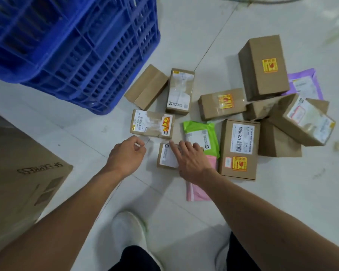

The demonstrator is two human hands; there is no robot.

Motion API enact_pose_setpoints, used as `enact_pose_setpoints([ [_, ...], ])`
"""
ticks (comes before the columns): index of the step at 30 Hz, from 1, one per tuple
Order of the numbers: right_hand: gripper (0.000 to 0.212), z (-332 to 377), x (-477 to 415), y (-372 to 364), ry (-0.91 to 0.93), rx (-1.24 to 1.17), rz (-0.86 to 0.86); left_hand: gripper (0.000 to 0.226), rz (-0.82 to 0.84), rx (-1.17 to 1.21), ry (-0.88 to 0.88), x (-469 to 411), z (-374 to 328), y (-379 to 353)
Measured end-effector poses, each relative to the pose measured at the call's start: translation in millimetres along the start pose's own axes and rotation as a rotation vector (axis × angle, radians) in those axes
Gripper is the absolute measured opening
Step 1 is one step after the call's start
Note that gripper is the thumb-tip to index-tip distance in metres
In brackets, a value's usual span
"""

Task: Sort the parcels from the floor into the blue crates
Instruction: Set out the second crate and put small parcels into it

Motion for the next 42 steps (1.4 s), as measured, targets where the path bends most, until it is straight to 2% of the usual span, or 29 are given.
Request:
enact_pose_setpoints([
  [6, 0.095, -9.0, 57.3, 91.0, -0.013, -0.062, -0.066, 0.02, -0.023, 0.027, -0.046, 57.8, -35.7, 57.7],
  [11, 0.109, -15.8, 140.5, 208.7, -0.014, -0.063, -0.084, 0.021, -0.052, 0.028, -0.101, 148.3, -88.1, 137.8],
  [16, 0.111, -3.8, 229.0, 341.8, -0.005, -0.091, -0.121, 0.017, -0.117, -0.008, -0.153, 256.7, -130.1, 224.2],
  [24, 0.095, 45.7, 360.3, 518.7, 0.112, -0.005, -0.253, 0.017, -0.267, 0.127, -0.047, 438.5, -161.1, 332.6],
  [33, 0.088, 138.0, 399.8, 644.0, 0.296, 0.126, -0.354, 0.025, -0.473, 0.245, -0.021, 544.0, -141.8, 430.9],
  [39, 0.087, 212.8, 387.3, 683.3, 0.326, 0.203, -0.42, 0.024, -0.592, 0.237, -0.06, 557.1, -90.1, 494.3],
  [42, 0.084, 245.4, 376.8, 692.9, 0.307, 0.216, -0.441, 0.024, -0.598, 0.24, -0.11, 554.2, -58.9, 518.1],
])
Point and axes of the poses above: each hand's wrist, its own x-axis away from the middle knuckle, its own y-axis out of the back of the hand, z = x × y, the point moved 1 cm from there along -x, towards the middle knuckle, and after that the axes turned 9 degrees about -x, right-handed, at the moved point
